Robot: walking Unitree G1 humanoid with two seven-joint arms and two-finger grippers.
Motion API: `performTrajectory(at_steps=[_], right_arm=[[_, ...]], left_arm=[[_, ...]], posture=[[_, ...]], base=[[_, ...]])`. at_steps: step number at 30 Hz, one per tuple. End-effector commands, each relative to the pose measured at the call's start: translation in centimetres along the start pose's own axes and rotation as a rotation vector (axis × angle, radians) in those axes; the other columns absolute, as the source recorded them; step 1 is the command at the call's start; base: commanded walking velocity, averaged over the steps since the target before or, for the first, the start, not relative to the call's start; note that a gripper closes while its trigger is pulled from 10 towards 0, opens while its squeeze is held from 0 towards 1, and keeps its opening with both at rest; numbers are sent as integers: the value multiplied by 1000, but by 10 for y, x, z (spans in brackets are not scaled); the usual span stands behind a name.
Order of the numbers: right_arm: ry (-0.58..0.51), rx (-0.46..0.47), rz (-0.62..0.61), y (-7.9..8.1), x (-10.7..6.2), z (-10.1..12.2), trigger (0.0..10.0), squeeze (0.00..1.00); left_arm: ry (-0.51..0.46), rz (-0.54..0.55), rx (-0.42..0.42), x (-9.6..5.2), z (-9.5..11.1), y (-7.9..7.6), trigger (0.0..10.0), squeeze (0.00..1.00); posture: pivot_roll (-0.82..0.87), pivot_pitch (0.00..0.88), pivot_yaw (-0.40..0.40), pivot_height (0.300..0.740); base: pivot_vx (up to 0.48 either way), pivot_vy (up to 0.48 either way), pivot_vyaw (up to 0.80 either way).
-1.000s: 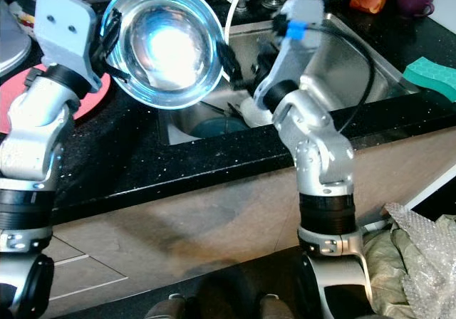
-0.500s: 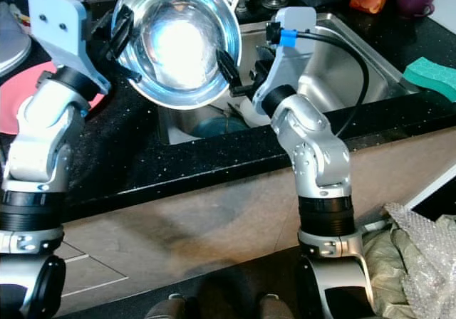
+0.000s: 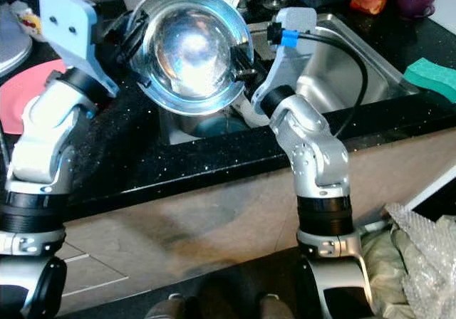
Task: Kitchen organization
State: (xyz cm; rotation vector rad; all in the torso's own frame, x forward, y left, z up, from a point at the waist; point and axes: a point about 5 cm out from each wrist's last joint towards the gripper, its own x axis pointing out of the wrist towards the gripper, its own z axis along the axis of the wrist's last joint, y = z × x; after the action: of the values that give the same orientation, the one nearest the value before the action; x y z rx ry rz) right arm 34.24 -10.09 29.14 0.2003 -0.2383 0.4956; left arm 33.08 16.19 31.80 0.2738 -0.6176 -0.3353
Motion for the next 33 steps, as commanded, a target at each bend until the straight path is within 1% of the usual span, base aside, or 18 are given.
performTrajectory(at_steps=[1, 2, 3, 4, 9, 12, 13, 16, 17, 19, 22, 25, 26, 27, 28, 31, 32, 33], right_arm=[[-12, -4, -6, -3, 0, 2, 0, 0], [-12, -4, -6, -3, 0, 2, 0, 0], [-15, -3, -6, -3, 0, 2, 0, 0], [-16, -4, -7, -3, 0, 3, 0, 0], [-19, -11, -18, -6, 1, 4, 0, 0], [-19, -22, -46, -12, 2, 5, 0, 0], [-19, -28, -72, -18, 3, 5, 0, 0], [-17, -55, -144, -36, 6, 6, 0, 0], [-17, -55, -144, -36, 6, 6, 0, 0], [-14, -97, -191, -48, 8, 7, 0, 0], [-11, -131, -217, -53, 10, 7, 0, 0], [27, -291, -272, -68, 19, 3, 0, 0], [27, -291, -272, -68, 19, 3, 0, 0], [38, -335, -285, -71, 21, 2, 627, 0], [45, -361, -292, -74, 24, 1, 2039, 0], [49, -379, -294, -77, 26, 1, 2471, 0], [54, -402, -302, -79, 28, 0, 3882, 0], [76, -460, -295, -81, 31, -3, 10000, 0]], left_arm=[[0, 15, 24, -3, 1, 6, 0, 0], [0, 15, 24, -3, 1, 6, 0, 0], [10, 25, 54, -3, 1, 7, 4627, 1000], [19, 22, 54, -3, 0, 7, 10000, 1000], [36, 46, 73, -4, -1, 9, 10000, 1000], [64, 88, 117, -5, -4, 14, 10000, 1000], [81, 109, 130, -6, -6, 18, 10000, 0], [116, 187, 152, -9, -9, 32, 10000, 0], [116, 187, 152, -9, -9, 32, 10000, 0], [126, 261, 174, -12, -8, 44, 10000, 0], [127, 283, 184, -13, -7, 47, 10000, 0], [123, 267, 201, -12, -5, 46, 10000, 0], [123, 267, 201, -12, -5, 46, 10000, 0], [113, 260, 207, -11, -3, 44, 10000, 0], [100, 257, 178, -10, -2, 43, 10000, 0], [90, 241, 144, -8, -1, 40, 10000, 0], [83, 189, 101, -7, -2, 33, 10000, 0], [95, -6, 46, -5, -6, 6, 10000, 0]], posture=[[41, 121, 31, 740], [41, 121, 31, 740], [41, 122, 30, 740], [41, 122, 30, 740], [38, 126, 28, 740], [38, 129, 28, 740], [39, 131, 26, 740], [41, 136, 25, 740], [41, 136, 25, 740], [43, 138, 24, 740], [43, 138, 25, 740], [45, 141, 28, 740], [45, 141, 28, 740], [45, 141, 28, 740], [48, 143, 26, 740], [50, 142, 25, 740], [51, 144, 26, 740], [55, 145, 25, 740]], base=[[0, 0, 0], [0, 0, 0], [0, 0, 0], [0, 0, 0], [0, 0, 0], [0, 0, 0], [0, 0, 0], [0, 0, 0], [0, 0, 0], [0, 0, 0], [0, 0, 0], [0, 0, 0], [0, 0, 0], [0, 0, 0], [0, 0, 0], [0, 0, 0], [0, 0, 0], [0, 0, 0]])
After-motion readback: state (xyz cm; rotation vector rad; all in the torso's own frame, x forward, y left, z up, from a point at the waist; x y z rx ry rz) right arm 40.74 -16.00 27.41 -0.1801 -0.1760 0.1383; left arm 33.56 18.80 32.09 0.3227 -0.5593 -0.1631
